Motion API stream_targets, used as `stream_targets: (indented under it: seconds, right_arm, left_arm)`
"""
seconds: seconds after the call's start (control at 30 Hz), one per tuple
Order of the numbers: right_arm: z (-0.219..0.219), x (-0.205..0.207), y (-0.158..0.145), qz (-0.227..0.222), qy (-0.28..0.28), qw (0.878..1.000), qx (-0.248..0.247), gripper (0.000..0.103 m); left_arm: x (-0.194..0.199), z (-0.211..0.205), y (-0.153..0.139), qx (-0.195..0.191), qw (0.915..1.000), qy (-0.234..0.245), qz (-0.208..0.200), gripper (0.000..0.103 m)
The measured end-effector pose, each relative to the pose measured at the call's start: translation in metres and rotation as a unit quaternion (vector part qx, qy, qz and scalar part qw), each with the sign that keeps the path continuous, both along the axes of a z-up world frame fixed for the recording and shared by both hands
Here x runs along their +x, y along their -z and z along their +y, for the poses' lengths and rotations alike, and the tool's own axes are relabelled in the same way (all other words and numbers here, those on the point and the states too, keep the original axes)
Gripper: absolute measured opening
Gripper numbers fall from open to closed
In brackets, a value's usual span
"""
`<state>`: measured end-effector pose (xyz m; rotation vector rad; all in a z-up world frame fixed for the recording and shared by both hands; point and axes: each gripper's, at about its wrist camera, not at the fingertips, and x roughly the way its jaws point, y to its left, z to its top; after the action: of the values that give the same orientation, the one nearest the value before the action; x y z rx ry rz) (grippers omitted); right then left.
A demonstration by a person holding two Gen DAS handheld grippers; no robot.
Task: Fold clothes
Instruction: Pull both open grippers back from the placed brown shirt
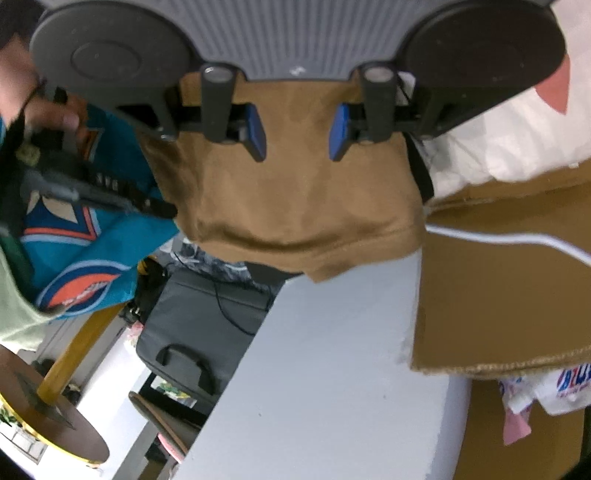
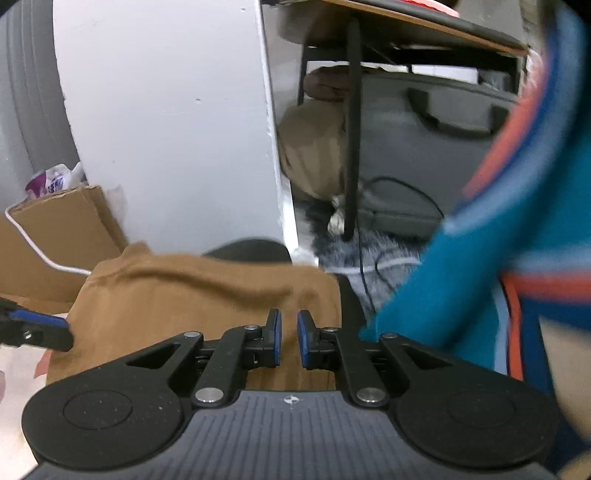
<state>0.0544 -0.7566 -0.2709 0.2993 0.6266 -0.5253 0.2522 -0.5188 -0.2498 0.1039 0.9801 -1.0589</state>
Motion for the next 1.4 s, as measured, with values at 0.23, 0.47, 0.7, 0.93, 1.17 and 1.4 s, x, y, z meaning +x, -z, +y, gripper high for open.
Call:
stream_targets:
  seconds: [0.23, 0.47, 0.7, 0.93, 1.17, 1.4]
  right_arm:
    - [0.017, -0.031, 0.029, 0.018, 0.007, 1.000, 0.010, 0.014]
    - [0.007, -0.041, 0.041, 0.034, 0.022, 0.999, -0.003, 0.011]
    - [0.008, -0.049, 0.032, 0.026, 0.044, 0.998, -0.031, 0.012]
    - [0.028, -0.071, 0.031, 0.008, 0.019, 1.000, -0.009, 0.012]
    - [0.039, -0.089, 0.057, 0.036, 0.021, 0.999, 0.005, 0.012]
    - [0.043, -0.108, 0.058, 0.042, 0.028, 0.999, 0.001, 0.011]
  left_arm:
    - [-0.017, 0.004, 0.006, 0.000, 0.9999, 0.009, 0.012, 0.040]
    - [-0.025, 0.013, 0.018, 0.011, 0.9996, 0.013, 0.024, 0.040]
    - [-0.029, 0.033, 0.027, 0.002, 0.9991, -0.012, 0.039, 0.040]
    - [-0.046, 0.047, 0.029, -0.015, 0.9984, -0.026, 0.048, 0.043]
    - [-0.061, 0.055, 0.050, -0.008, 0.9961, -0.036, 0.080, 0.043]
    - [-0.074, 0.075, 0.064, 0.007, 0.9947, -0.054, 0.087, 0.043]
